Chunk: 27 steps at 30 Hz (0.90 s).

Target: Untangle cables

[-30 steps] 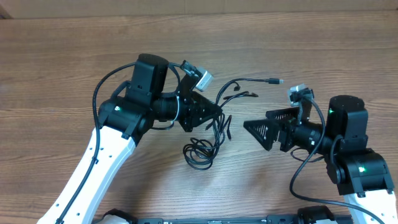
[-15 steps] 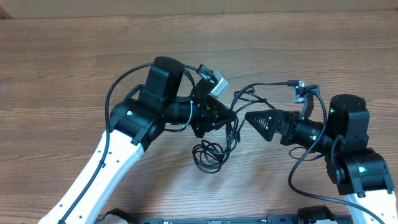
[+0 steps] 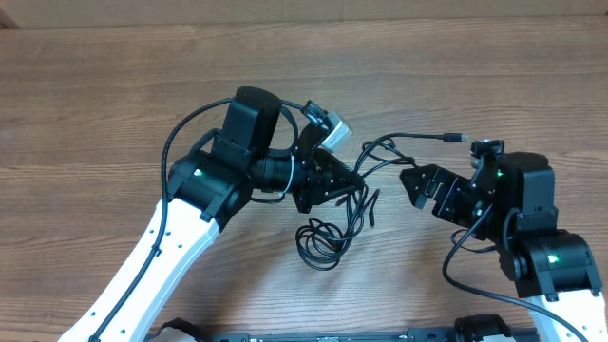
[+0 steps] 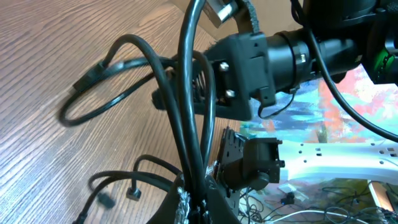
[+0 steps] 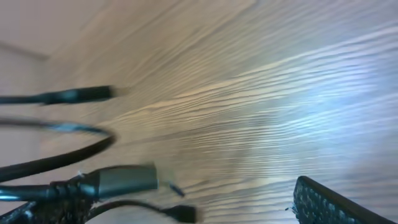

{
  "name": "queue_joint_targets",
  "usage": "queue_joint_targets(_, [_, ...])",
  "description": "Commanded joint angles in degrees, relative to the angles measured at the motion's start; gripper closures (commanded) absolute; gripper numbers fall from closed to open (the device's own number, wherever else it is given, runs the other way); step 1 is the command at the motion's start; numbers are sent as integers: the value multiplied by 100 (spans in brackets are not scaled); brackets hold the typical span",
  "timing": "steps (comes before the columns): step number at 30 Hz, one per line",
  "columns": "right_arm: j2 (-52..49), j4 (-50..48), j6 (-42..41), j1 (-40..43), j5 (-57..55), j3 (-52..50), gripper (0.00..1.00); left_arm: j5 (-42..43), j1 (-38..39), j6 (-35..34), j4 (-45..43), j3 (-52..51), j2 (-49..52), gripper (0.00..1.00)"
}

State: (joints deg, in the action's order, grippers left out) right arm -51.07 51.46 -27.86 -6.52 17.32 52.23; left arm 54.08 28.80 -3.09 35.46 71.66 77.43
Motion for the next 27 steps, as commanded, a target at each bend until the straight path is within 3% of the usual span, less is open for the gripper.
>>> queue_joint_targets(1, [20, 94, -232, -22, -857, 87, 0, 219, 11, -72, -20, 179, -96, 96])
queue_joint_targets(7, [20, 42, -227, -22, -647, 87, 0, 249, 11, -295, -72, 179, -96, 96])
queue_joint_targets(14, [22, -533, 844, -22, 1029, 87, 0, -199, 11, -1818, -573, 179, -96, 96])
queue_joint_targets(18, [4, -778, 841, -22, 953, 87, 0, -105, 39, -2352, -728, 179, -96, 96])
queue_joint_targets(27, [-693, -1298, 365, -22, -321, 87, 0, 774, 195, -2374, -743, 179, -96, 96])
